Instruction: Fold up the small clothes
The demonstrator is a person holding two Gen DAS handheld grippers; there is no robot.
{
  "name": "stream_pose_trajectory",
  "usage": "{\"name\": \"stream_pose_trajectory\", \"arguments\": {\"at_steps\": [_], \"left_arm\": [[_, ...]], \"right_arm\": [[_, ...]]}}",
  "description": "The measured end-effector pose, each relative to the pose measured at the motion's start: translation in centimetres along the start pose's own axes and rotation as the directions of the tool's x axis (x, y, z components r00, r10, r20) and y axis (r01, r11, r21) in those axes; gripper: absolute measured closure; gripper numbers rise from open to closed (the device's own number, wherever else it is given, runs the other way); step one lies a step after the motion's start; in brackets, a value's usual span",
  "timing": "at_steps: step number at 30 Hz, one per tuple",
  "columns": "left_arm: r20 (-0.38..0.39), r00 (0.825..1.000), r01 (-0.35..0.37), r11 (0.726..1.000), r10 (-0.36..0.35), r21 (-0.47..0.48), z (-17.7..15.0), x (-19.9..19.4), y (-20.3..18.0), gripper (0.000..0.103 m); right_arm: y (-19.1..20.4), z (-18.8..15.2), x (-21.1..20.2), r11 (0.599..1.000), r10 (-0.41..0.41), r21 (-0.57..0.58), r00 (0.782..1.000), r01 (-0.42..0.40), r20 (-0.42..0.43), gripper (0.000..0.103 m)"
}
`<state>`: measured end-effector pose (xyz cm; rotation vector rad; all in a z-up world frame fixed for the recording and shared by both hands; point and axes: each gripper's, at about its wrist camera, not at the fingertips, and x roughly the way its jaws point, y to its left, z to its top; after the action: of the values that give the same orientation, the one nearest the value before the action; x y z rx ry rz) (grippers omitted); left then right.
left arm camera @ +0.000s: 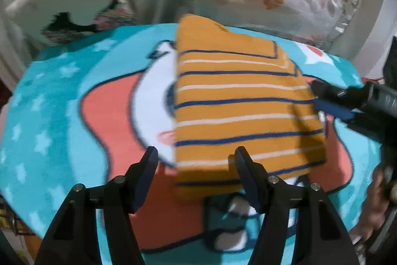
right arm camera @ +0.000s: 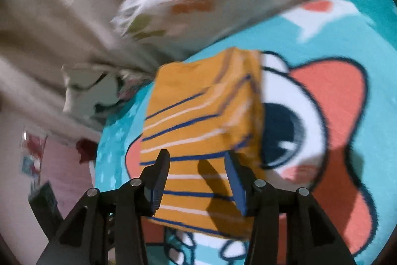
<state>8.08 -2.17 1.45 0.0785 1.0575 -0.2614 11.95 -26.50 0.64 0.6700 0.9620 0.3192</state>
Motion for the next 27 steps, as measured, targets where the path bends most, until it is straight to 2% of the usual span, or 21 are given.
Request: {"name": "stream_pose_trajectory", "arguments": {"at_steps": [2,4,5,6,7,8,9,13,15,16,19,21,22,24,26,27], "left_arm": [[-0.033,0.999,-0.011,1.000,0.011,0.000,0.3,2.1,-0.4,0.035],[-0.089,0.996,-0.004,1.000,0.001,-0.029,0.1,3.4,-0.2,0.035],[-0.096,0.995,0.009,0.999,-0.014,-0.050,-0.1,3.3,0.0,0.035],[-0.093,0.995,0.018,0.998,-0.023,-0.055,-0.3,2.9,0.1,0.035],[-0.087,0.996,0.012,0.999,-0.015,-0.039,-0.5,2.3,0.0,0.035],[-0.075,0.997,0.006,1.000,-0.007,-0.017,-0.7,1.6,-0.1,0.035],[-0.069,0.998,0.003,1.000,-0.003,-0.006,-0.9,1.3,-0.1,0.035],[-0.055,0.998,-0.028,0.999,0.030,0.031,-0.6,1.1,-0.6,0.035],[-0.063,0.998,-0.024,0.999,0.025,0.023,-0.5,1.2,-0.8,0.035],[-0.062,0.998,-0.024,0.999,0.025,0.023,-0.4,1.1,-1.0,0.035],[-0.053,0.998,-0.037,0.998,0.040,0.045,-0.5,0.5,-1.3,0.035],[-0.044,0.997,-0.057,0.997,0.059,0.056,-0.6,0.0,-1.2,0.035],[-0.037,0.997,-0.064,0.996,0.067,0.058,-0.7,-0.2,-1.1,0.035],[-0.027,0.997,-0.072,0.996,0.073,0.059,-0.8,-0.5,-0.9,0.035],[-0.022,0.997,-0.073,0.996,0.074,0.060,-0.8,-0.5,-0.9,0.035],[-0.025,0.997,-0.073,0.995,0.075,0.062,-0.8,-0.3,-0.9,0.035]], "right_arm": [[-0.1,-0.2,1.4,1.000,-0.027,-0.016,0.999,0.026,-0.038,0.052],[-2.0,-0.5,2.0,0.998,-0.067,0.014,0.995,0.068,-0.072,0.058],[-3.4,-0.7,1.8,0.996,-0.064,0.051,0.995,0.068,-0.078,0.071],[-3.9,-0.8,1.5,0.995,-0.069,0.062,0.995,0.074,-0.073,0.076],[-4.2,-0.8,0.4,0.992,-0.116,0.052,0.992,0.119,-0.054,0.075],[-4.1,-0.7,-0.3,0.981,-0.190,0.030,0.981,0.191,-0.035,0.059],[-4.0,-0.5,-1.4,0.971,-0.239,0.018,0.971,0.239,-0.004,0.054],[-3.3,-0.1,-3.1,0.991,-0.116,0.066,0.992,0.113,0.052,0.054],[-1.7,-0.3,-2.2,0.998,-0.067,0.025,0.997,0.066,0.039,0.054],[-0.9,-0.6,-1.0,0.999,-0.047,-0.002,0.999,0.047,0.000,0.054],[-1.4,-1.2,1.5,0.995,-0.102,-0.025,0.993,0.100,-0.067,0.055],[-3.6,-1.3,1.9,0.973,-0.228,0.013,0.968,0.231,-0.102,0.053],[-4.7,-1.3,1.2,0.969,-0.234,0.055,0.967,0.240,-0.099,0.053],[-5.2,-0.9,-0.5,0.976,-0.194,0.090,0.979,0.199,-0.065,0.053],[-3.8,-0.2,-1.7,0.980,-0.193,0.052,0.981,0.194,-0.009,0.053],[-3.0,0.1,-1.9,0.985,-0.166,0.036,0.986,0.166,0.004,0.053]]}}
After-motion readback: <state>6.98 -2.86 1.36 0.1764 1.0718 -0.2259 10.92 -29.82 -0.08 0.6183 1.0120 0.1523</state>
